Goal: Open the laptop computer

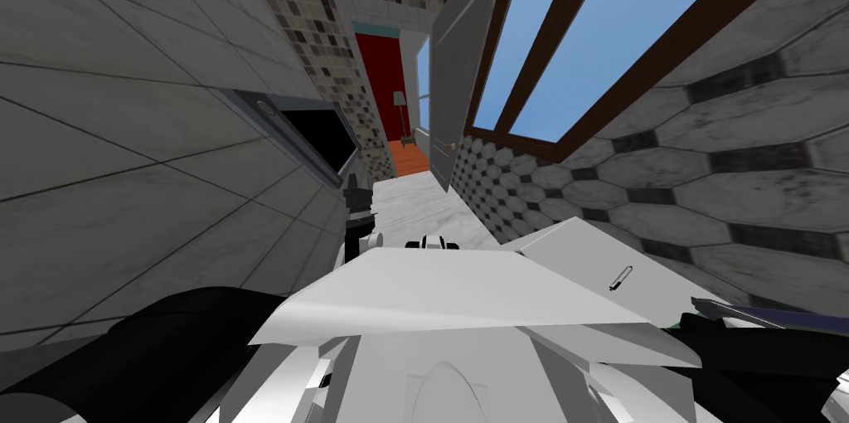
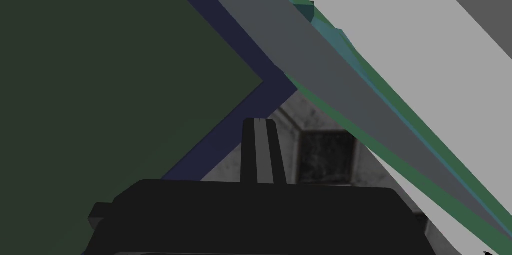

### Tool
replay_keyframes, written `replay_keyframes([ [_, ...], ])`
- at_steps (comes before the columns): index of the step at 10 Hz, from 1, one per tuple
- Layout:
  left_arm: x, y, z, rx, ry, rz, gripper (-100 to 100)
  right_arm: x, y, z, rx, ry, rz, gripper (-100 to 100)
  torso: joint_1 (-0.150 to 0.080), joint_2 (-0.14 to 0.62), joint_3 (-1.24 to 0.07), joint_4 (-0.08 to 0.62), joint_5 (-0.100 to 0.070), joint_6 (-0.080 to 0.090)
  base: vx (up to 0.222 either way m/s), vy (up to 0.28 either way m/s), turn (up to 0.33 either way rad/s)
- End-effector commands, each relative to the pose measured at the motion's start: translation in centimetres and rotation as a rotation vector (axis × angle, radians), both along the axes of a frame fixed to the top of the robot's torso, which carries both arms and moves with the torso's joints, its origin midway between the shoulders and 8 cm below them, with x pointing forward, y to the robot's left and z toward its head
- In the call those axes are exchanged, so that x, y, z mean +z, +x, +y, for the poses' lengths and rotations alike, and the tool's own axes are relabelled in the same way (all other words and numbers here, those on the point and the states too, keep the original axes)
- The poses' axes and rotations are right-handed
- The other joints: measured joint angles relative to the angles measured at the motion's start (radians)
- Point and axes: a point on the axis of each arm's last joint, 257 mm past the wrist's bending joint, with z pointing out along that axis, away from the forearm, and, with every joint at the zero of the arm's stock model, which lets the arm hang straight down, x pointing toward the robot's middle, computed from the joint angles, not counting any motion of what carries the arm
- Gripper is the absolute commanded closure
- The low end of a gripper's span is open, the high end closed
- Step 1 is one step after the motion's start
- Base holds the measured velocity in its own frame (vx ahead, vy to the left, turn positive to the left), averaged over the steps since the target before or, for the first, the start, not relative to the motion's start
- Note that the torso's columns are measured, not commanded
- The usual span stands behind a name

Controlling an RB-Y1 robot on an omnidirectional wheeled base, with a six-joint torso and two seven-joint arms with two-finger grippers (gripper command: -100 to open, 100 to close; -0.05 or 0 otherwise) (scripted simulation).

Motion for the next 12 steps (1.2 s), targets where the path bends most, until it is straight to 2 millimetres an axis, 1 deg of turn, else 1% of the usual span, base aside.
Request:
replay_keyframes([
  [1,0.0,0.0,0.0,0.0,0.0,0.0,0,1.7,0.8,-0.3,0.013,-0.066,0.017,100,0.0,0.0,-0.002,0.001,0.008,-0.004,-0.063,0.026,0.036],
  [2,0.0,0.0,0.0,0.0,0.0,0.0,0,2.8,2.3,-0.2,0.051,-0.102,0.029,100,0.001,-0.002,-0.005,0.001,0.014,-0.004,-0.08,0.031,0.026],
  [4,0.0,0.0,0.0,0.0,0.0,0.0,0,3.6,1.7,-0.5,0.026,-0.136,0.03,100,0.008,-0.004,-0.008,0.0,0.02,-0.003,-0.05,0.014,-0.004],
  [5,0.0,0.0,0.0,0.0,0.0,0.0,0,4.8,3.2,-0.3,0.062,-0.176,0.039,100,0.01,-0.007,-0.01,0.0,0.021,-0.005,-0.05,0.016,-0.006],
  [7,0.0,0.0,0.0,0.0,0.0,0.0,0,5.6,2.7,-0.6,0.04,-0.207,0.039,100,0.015,-0.006,-0.01,0.001,0.025,-0.008,-0.043,0.009,0.002],
  [8,0.0,0.0,0.0,0.0,0.0,0.0,0,6.8,4.3,-0.3,0.078,-0.249,0.044,100,0.015,-0.007,-0.011,0.0,0.025,-0.008,-0.057,0.021,0.015],
  [9,0.0,0.0,0.0,0.0,0.0,0.0,0,7.5,3.9,-0.4,0.059,-0.275,0.044,100,0.016,-0.006,-0.01,0.001,0.026,-0.009,-0.057,0.023,0.014],
  [10,0.0,0.0,0.0,0.0,0.0,0.0,0,8.6,5.1,-0.1,0.083,-0.31,0.035,100,0.016,-0.006,-0.01,0.001,0.025,-0.008,-0.077,0.024,0.019],
  [11,0.0,0.0,0.0,0.0,0.0,0.0,0,9.4,5.0,-0.2,0.079,-0.343,0.044,100,0.015,-0.005,-0.009,0.001,0.025,-0.008,-0.069,0.024,0.01],
  [12,0.0,0.0,0.0,0.0,0.0,0.0,0,9.6,4.9,-0.2,0.073,-0.353,0.043,100,0.015,-0.006,-0.01,0.001,0.025,-0.008,-0.026,0.015,-0.005],
])
